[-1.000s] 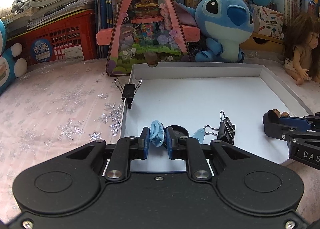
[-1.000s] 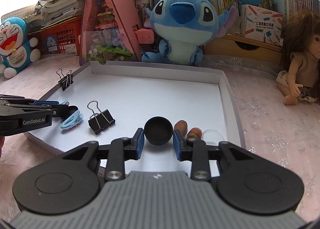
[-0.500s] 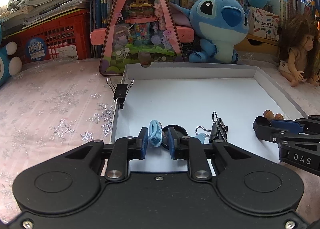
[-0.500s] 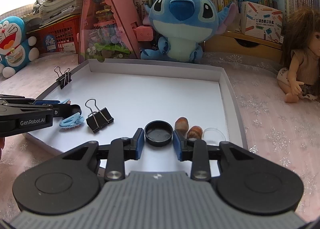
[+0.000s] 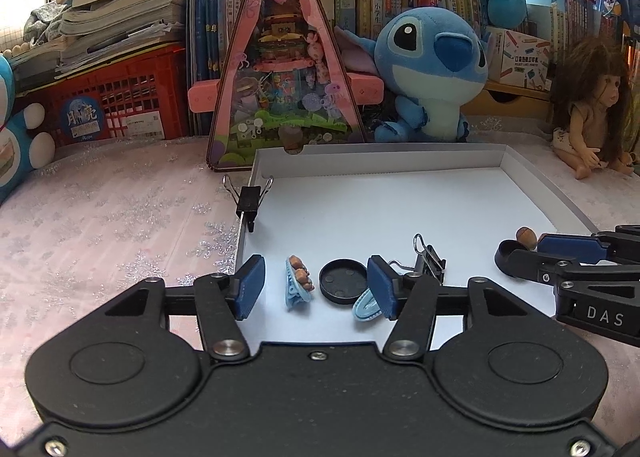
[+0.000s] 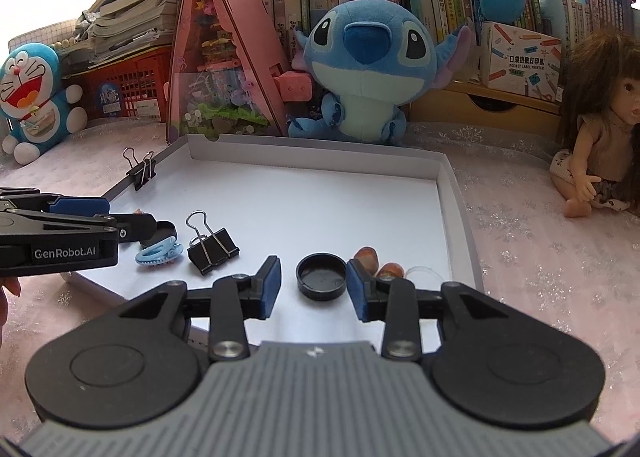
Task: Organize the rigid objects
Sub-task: 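Carry the light-blue clip and black lid into the tray, opening both tools, then lift both open tools from the tray toward the black lids and red crayons, then grasp a black round lid with the left tool while the right tool grasps a red crayon, then carry the black lid and red crayon into the tray, opening both tools, then withdraw both open tools from the tray toward the remaining lid and crayon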
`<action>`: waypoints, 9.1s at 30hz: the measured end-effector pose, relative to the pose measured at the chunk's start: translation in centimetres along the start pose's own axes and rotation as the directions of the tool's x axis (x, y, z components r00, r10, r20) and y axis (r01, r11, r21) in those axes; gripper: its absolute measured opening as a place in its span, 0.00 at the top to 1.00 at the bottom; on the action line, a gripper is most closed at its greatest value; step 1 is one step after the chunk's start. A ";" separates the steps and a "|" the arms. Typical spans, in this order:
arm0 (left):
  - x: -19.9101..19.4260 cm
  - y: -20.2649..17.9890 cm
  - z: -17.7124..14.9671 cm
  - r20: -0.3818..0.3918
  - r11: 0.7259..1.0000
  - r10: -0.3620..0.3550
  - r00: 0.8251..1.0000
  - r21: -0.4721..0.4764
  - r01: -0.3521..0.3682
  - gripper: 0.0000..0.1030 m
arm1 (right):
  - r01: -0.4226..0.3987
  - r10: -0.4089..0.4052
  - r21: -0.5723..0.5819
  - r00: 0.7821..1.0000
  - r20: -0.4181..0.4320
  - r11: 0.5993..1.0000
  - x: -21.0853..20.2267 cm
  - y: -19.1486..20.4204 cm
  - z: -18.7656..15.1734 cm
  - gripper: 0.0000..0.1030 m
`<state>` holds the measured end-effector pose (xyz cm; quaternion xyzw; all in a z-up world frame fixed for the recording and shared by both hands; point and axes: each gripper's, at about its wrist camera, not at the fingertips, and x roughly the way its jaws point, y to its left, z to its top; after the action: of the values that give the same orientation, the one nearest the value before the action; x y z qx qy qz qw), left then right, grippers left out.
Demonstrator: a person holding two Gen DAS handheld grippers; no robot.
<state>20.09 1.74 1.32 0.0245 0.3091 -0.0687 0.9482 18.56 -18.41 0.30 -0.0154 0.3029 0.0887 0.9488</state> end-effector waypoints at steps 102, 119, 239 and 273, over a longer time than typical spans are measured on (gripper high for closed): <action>-13.8 -3.5 -12.5 -0.034 0.955 -0.275 0.961 0.109 0.277 0.71 | 0.078 -0.077 -0.076 0.997 0.018 0.994 -14.1 -1.3 -12.3 0.18; -13.6 -3.0 -12.5 -0.020 0.967 -0.242 0.970 0.073 0.243 0.71 | -0.005 0.007 -0.086 1.000 0.021 0.996 -13.5 1.2 -12.0 0.18; 5.9 -0.9 4.8 -0.185 0.997 -0.057 0.981 -0.054 0.048 0.56 | 0.089 -0.058 0.167 0.981 -0.183 0.982 4.6 -5.0 4.1 0.33; -11.5 -3.9 -2.1 0.054 0.952 -0.290 0.956 0.119 0.282 0.15 | -0.025 0.020 0.057 0.996 0.081 0.998 -10.0 -3.2 -2.3 0.05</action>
<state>9.09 -0.63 6.45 0.0292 0.2712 -0.2229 0.9359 9.85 -23.31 4.11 0.0190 0.2669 0.0913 0.9592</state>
